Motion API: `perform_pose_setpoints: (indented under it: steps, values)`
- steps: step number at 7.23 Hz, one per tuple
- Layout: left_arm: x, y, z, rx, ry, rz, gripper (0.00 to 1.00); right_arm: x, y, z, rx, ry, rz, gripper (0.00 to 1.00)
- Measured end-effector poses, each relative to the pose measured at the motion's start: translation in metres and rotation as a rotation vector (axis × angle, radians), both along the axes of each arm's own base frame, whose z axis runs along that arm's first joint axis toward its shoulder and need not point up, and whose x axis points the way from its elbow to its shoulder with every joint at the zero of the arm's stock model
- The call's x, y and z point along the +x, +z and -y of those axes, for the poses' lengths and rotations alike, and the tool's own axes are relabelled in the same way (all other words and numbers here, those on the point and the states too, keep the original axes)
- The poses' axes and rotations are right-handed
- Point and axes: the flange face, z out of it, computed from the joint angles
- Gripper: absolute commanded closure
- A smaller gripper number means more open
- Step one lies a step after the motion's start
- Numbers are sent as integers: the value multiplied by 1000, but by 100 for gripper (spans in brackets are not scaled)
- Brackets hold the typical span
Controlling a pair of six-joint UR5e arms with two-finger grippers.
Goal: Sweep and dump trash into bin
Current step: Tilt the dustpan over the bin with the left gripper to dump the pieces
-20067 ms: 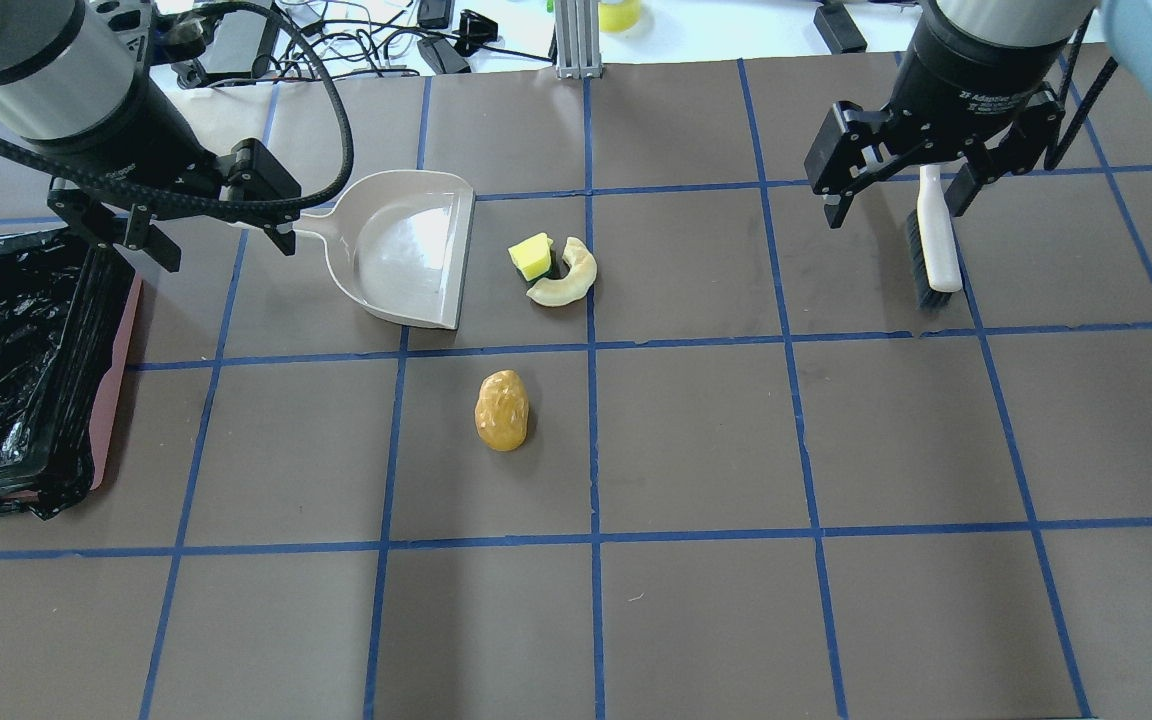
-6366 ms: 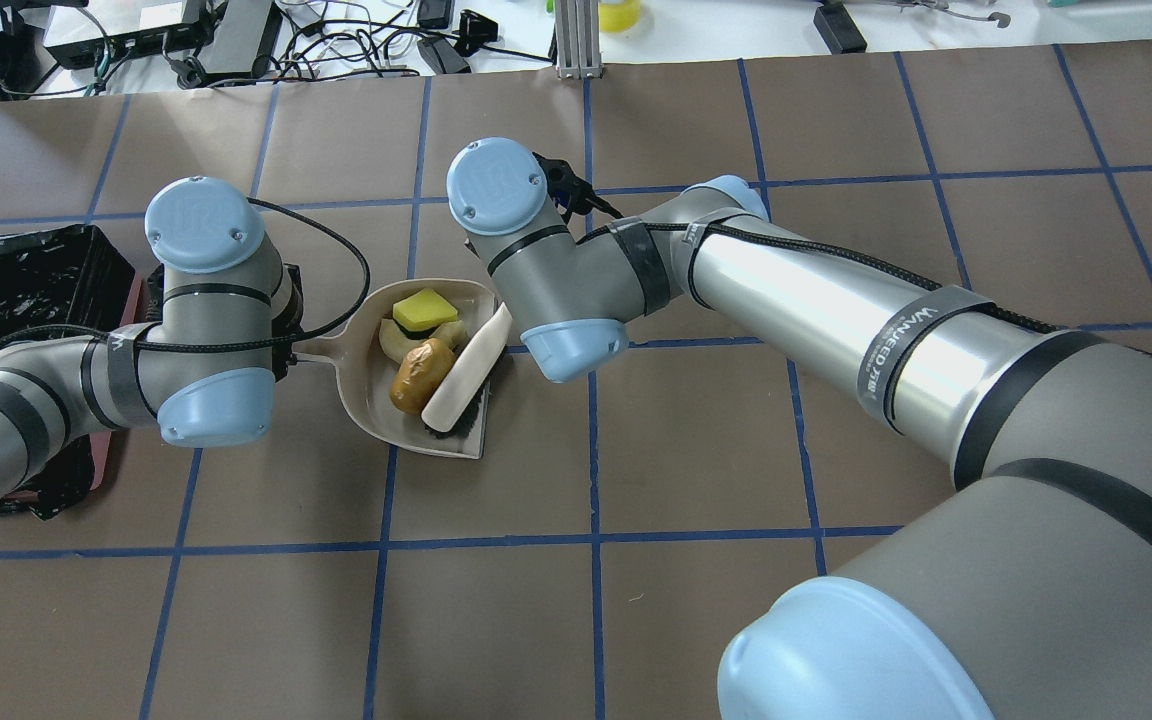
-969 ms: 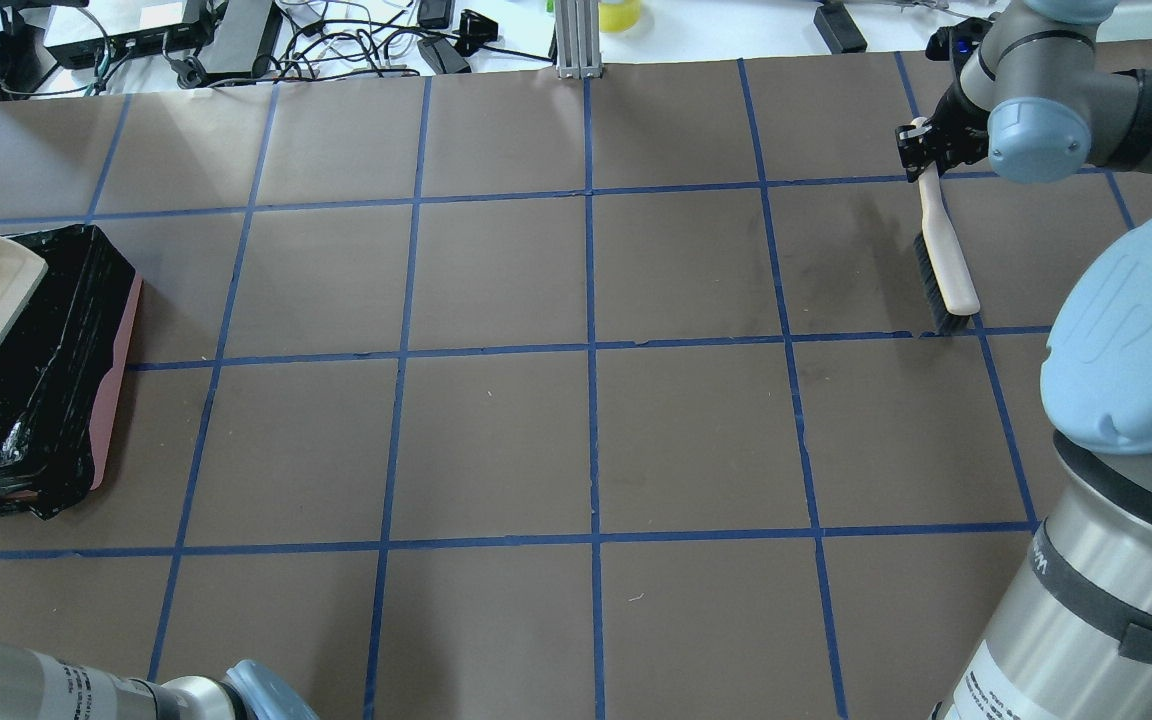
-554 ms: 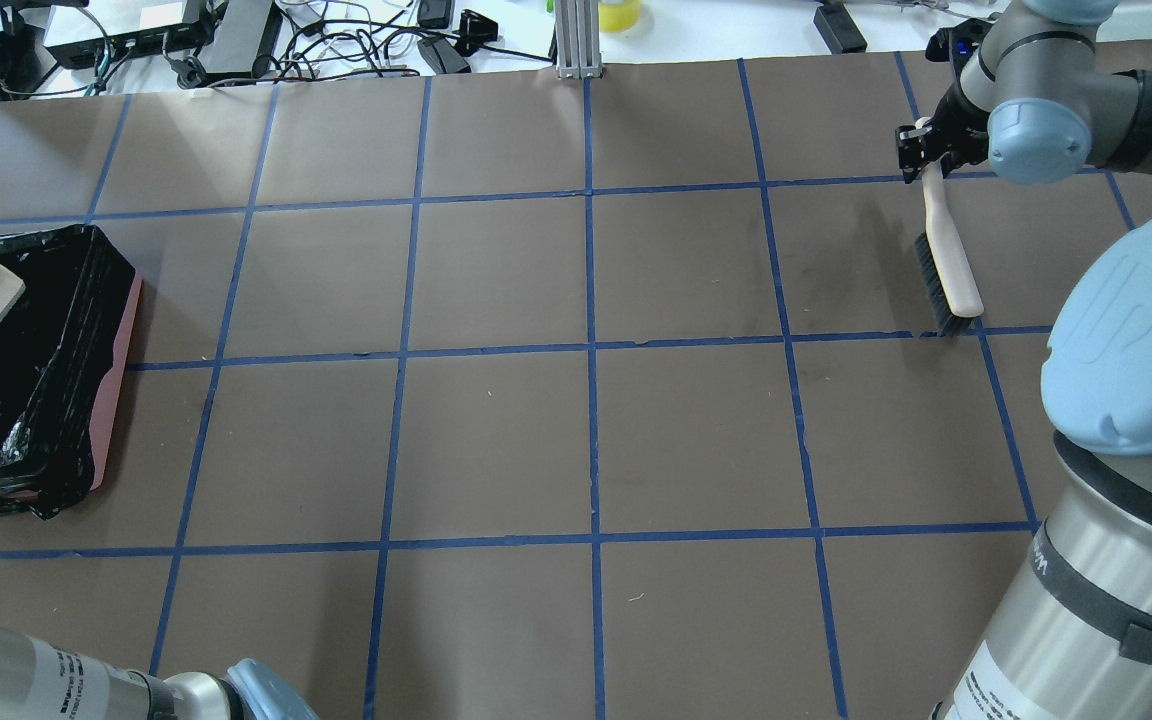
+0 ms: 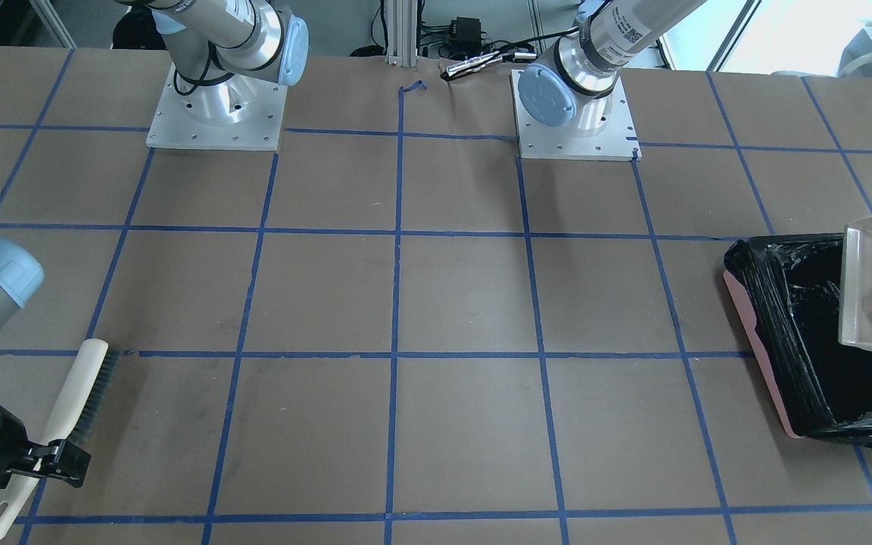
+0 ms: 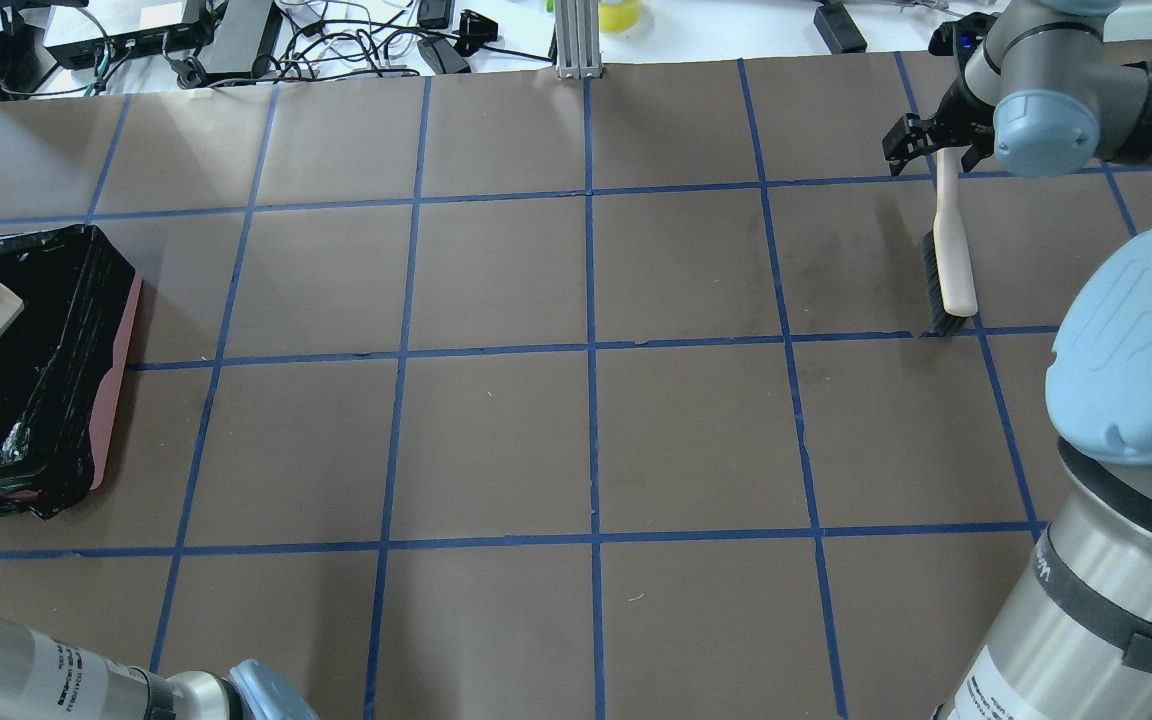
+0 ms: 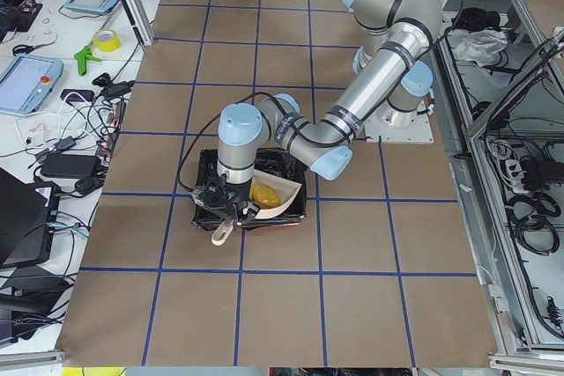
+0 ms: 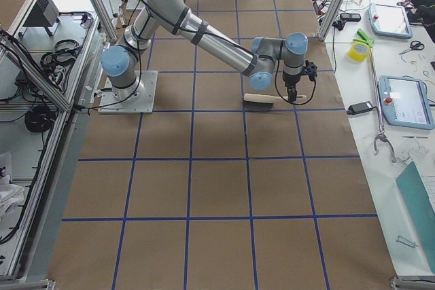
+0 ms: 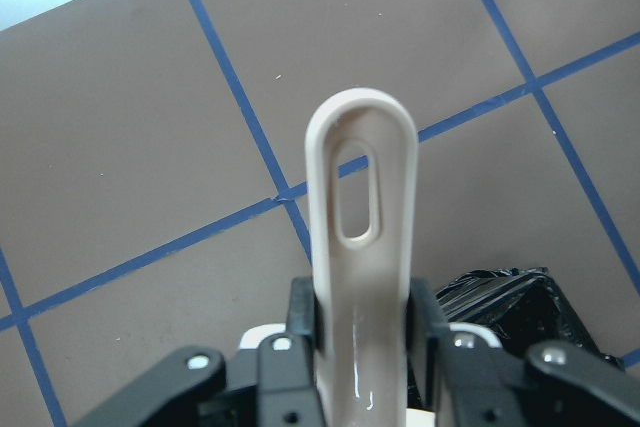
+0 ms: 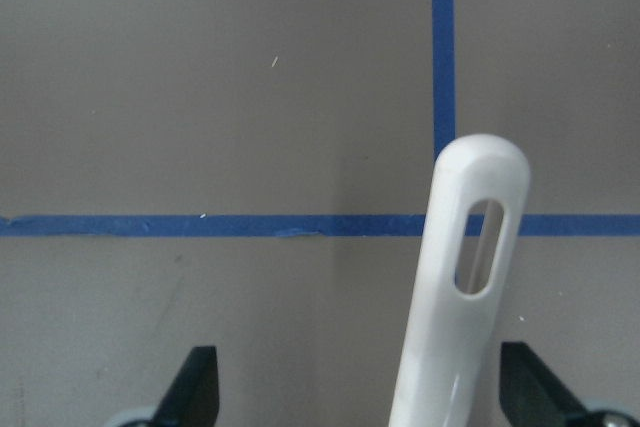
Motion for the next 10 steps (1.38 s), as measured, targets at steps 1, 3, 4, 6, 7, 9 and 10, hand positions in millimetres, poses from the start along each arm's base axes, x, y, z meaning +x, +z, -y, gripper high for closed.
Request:
perform_pose_setpoints:
  steps: [1, 3, 4, 6, 7, 9, 10]
  values:
    - [-13, 0, 11, 8, -19, 34, 100, 6, 26, -9, 23, 0, 10, 0]
    - [-48, -4, 32, 28, -64, 164, 100, 51, 96, -34, 41, 22, 24, 0]
    - [-57, -5, 35, 34, -86, 208, 100, 105, 129, -52, 51, 24, 31, 0]
    - [-63, -3, 35, 87, -128, 283, 100, 200, 180, -100, 79, 16, 53, 0]
    - [-65, 0, 34, 115, -150, 308, 100, 220, 206, -127, 99, 22, 57, 0]
    - [-66, 6, 31, 166, -178, 345, 100, 225, 248, -189, 184, 29, 48, 0]
    - [-67, 8, 30, 200, -189, 366, 100, 224, 258, -207, 209, 31, 44, 0]
